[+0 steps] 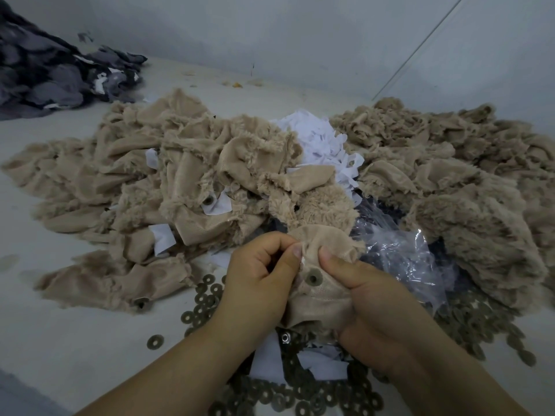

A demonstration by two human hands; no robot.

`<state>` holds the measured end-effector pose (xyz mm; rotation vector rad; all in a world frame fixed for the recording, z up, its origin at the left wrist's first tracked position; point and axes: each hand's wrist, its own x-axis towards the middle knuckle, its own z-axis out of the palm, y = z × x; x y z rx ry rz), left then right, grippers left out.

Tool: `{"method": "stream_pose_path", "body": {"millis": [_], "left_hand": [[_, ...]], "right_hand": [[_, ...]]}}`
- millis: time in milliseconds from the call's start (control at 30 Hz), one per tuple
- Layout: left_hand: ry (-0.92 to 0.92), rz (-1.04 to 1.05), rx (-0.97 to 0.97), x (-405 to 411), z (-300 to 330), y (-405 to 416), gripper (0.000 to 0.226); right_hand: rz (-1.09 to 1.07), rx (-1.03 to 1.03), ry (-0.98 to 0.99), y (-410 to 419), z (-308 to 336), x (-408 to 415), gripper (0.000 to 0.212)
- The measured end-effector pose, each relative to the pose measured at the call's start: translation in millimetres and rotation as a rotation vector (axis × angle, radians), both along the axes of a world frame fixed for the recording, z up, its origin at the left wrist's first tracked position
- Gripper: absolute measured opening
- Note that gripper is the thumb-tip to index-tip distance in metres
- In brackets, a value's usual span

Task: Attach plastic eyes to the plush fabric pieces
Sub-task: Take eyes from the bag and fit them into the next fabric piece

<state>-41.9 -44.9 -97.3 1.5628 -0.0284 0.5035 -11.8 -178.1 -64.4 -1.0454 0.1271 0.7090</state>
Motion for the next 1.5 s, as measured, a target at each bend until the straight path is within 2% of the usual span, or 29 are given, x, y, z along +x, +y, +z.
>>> {"method": "stream_pose_path", "body": {"millis": [133,233,600,733,1033,1300,1500], "left_hand": [[-0.013,-0.029,-0.022,-0.8,1.3,0.0,0.029],[-0.017,-0.047,-0.036,-2.2,1.8,-1.6,0.026],[0.009,-0.018,-0.131,-1.8,0.8,-1.9,0.026],[0.014,-0.034,-0.182,-1.5,1.6,-1.6,0.027],[-0.018,-0.013,-0.105,-2.3,2.5,-1.9,0.035],[0.047,-0.031,-0.182,-1.0,0.5,0.9,0.026],[0.06,-0.051,-0.246,0.4,-2.6,2.4,0.021]], "right_hand": [[0.005,0.011,-0.015,-1.1,0.2,-1.1,0.038],[0.003,0.002,-0.033,-2.0,0.5,-1.9,0.035],[-0.012,-0.008,0.004,1.0,1.2,-2.8,0.041],[-0.025,0.019,0.017,1.6,0.6,-2.3,0.035],[-0.04,0.022,-0.03,3.5,-0.8,-5.2,0.038],[-0.025,0.03,-0.032,1.8,-2.1,-3.2,0.034],[-0.014,0.015,-0.04,0.4,-5.7,-0.7,0.043]]}}
